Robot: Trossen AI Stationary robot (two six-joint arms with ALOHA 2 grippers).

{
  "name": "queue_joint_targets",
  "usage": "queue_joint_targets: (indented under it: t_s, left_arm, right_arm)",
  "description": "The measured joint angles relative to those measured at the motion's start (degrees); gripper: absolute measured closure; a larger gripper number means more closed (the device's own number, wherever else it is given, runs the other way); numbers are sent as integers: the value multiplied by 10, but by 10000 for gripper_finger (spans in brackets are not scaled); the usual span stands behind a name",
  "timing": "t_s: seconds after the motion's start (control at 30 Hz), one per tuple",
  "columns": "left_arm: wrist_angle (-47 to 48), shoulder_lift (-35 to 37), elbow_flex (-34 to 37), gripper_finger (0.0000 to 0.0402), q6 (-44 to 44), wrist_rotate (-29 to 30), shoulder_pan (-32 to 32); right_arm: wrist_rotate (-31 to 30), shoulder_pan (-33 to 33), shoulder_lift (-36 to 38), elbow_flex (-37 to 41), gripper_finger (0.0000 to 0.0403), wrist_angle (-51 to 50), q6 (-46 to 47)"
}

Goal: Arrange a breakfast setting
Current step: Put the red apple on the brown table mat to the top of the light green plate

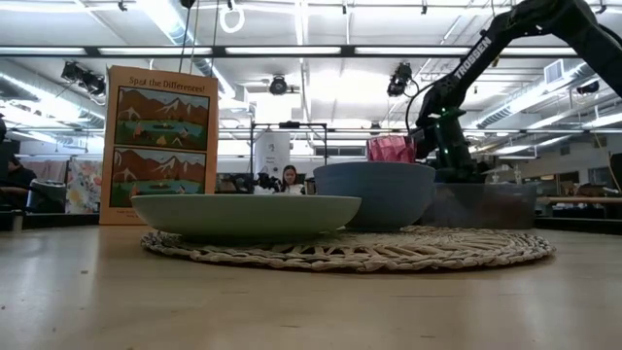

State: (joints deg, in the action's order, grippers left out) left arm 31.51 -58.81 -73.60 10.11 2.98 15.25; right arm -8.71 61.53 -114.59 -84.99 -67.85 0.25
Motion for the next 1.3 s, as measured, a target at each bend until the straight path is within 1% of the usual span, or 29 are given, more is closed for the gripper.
queue_joint_targets:
  t_s: [0.17, 0.3, 0.6, 0.87, 1.0, 1.17, 1.3]
  left_arm:
    - [0, 0, 0, 198, 0, 0, 0]
    - [0, 0, 0, 198, 0, 0, 0]
    - [0, 0, 0, 198, 0, 0, 0]
    - [0, 0, 0, 198, -1, 0, 0]
    - [0, 0, 0, 198, -6, 0, 0]
    - [0, 0, 0, 198, -7, 0, 0]
    - [0, 0, 0, 198, -15, 0, 0]
  right_arm:
    - [-1, 0, 0, 0, 270, 13, -3]
    - [-3, 0, 0, 0, 281, 15, -4]
    - [-7, 8, 0, 0, 337, 18, -3]
    - [-7, 12, 0, 0, 364, 18, -5]
    - [-7, 12, 0, 0, 387, 19, -14]
    - [-7, 9, 6, 0, 388, 23, -15]
    - [-6, 3, 39, 0, 388, 36, -18]
